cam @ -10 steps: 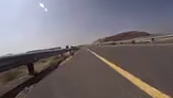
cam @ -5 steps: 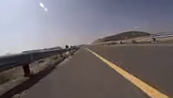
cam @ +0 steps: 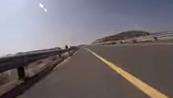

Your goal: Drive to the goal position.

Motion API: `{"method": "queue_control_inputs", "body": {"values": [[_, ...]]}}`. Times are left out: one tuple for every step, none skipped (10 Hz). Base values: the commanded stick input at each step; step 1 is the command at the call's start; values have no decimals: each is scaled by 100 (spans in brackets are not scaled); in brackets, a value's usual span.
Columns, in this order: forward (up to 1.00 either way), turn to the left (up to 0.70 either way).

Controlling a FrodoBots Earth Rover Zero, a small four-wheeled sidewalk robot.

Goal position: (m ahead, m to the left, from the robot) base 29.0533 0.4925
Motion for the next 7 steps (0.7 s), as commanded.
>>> {"method": "queue_control_inputs", "body": {"values": [[50,0],[50,0],[50,0],[50,0],[50,0],[50,0],[50,0]]}}
